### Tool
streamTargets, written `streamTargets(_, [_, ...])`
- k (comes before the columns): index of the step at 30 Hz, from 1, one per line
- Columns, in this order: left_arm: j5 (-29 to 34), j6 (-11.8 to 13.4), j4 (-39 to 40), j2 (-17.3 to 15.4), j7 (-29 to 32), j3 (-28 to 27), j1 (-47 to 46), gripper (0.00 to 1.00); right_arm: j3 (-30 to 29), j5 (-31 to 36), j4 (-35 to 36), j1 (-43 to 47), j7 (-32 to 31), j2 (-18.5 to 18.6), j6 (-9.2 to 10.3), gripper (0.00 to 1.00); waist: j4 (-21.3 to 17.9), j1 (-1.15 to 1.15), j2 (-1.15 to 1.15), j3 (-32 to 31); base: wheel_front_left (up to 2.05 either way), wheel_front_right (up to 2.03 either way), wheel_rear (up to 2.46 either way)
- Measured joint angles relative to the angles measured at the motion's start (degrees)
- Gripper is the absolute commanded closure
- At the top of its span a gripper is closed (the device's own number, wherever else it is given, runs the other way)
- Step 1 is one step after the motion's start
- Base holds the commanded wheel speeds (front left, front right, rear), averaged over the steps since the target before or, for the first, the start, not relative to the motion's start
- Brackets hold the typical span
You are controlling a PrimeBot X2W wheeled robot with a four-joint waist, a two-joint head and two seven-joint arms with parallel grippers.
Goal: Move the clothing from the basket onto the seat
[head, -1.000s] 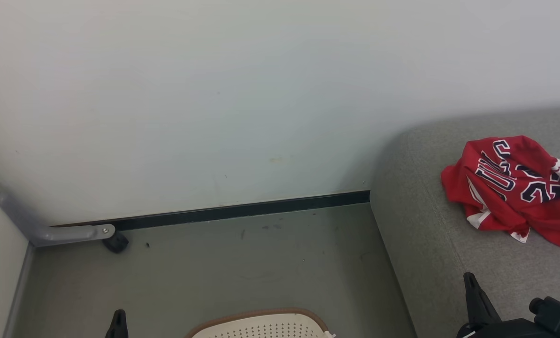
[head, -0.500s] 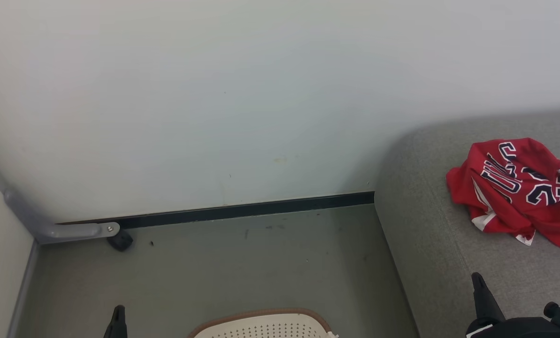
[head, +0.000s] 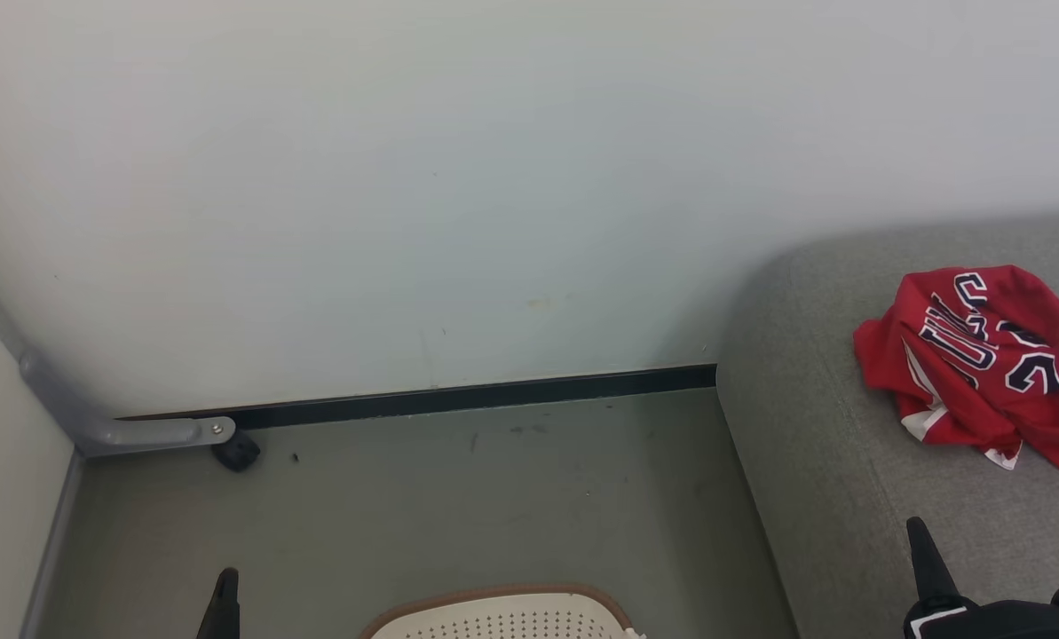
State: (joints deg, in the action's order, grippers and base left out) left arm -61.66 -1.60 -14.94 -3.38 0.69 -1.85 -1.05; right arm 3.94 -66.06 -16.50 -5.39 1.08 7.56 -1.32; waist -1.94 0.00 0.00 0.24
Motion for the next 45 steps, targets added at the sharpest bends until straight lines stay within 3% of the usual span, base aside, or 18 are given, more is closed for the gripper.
streamTargets(35, [-28.44,-5.06,-1.86,0.88,5.65,-3.24,-3.41,1.0,-11.14,-24.5,-0.55,0.0,-7.17,-4.78,-5.32,1.0,1.88,0.0,0.0,-0.14,0.0,0.0,0.0])
streamTargets(45, [-29.99,-5.52,-2.02,1.0,5.82,-3.36,-3.51,1.0,-11.59,-25.36,-0.6,0.0,-7.57,-5.03,-5.58,1.0,1.94,0.0,0.0,-0.14,0.0,0.0,0.0])
